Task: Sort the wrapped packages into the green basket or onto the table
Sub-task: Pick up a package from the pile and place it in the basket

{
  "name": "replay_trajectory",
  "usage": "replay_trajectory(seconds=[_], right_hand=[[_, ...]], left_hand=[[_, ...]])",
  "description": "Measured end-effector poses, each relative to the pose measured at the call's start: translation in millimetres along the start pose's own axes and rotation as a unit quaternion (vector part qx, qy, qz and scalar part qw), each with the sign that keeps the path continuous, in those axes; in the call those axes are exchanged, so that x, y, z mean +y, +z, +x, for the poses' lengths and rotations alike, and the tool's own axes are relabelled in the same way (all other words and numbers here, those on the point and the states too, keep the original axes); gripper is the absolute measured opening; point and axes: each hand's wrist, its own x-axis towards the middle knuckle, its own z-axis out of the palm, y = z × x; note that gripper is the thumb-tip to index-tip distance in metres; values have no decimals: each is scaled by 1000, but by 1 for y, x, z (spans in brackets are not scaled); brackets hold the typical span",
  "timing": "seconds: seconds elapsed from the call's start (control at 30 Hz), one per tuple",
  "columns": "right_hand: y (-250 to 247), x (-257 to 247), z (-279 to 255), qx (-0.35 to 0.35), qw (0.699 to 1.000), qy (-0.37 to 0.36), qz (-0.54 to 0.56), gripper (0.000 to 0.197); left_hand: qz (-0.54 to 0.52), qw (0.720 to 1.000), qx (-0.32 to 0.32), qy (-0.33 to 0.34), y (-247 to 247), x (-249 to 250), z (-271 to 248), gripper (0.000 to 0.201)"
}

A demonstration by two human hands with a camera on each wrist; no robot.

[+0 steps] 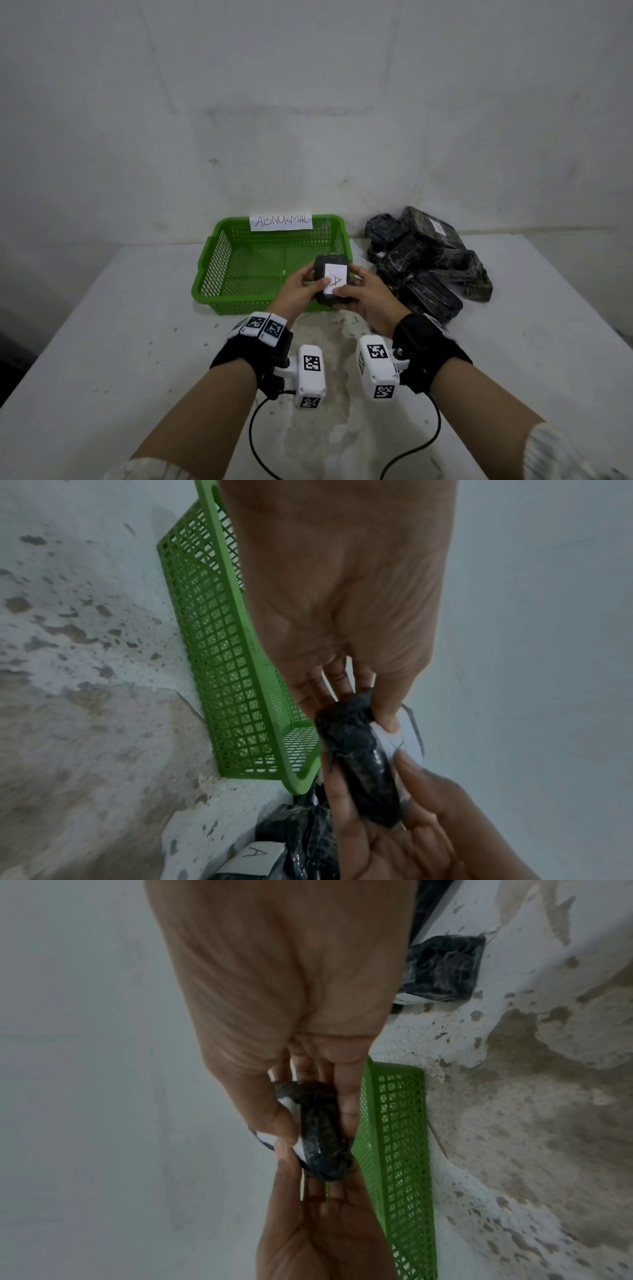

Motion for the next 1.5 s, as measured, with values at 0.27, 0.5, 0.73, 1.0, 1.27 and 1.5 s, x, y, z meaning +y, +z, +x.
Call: replay_trajectory(seconds=[0.27,0.5,0.73,1.0,1.27,1.5], right_hand=[[3,8,-6,10,994,-33,-102,54],[3,-2,-12,41,989,-70,-124,24],[2,11,-7,83,962,-133,-225,11],[4,4,-15,2,991,22,-134,23],[9,8,-14,70,992,-51,-93,21],[2,4,-15,8,996,-42,-84,33]], left_hand=[[38,998,40,31,2,-6,-4,65],[-66,996,54,8,3,-9,-8,17],[-7,999,-33,-36,15,3,-11,36],[-27,999,-38,7,12,8,-8,44],[71,995,41,54,20,5,-7,34],[-3,995,75,60,14,6,-6,37]])
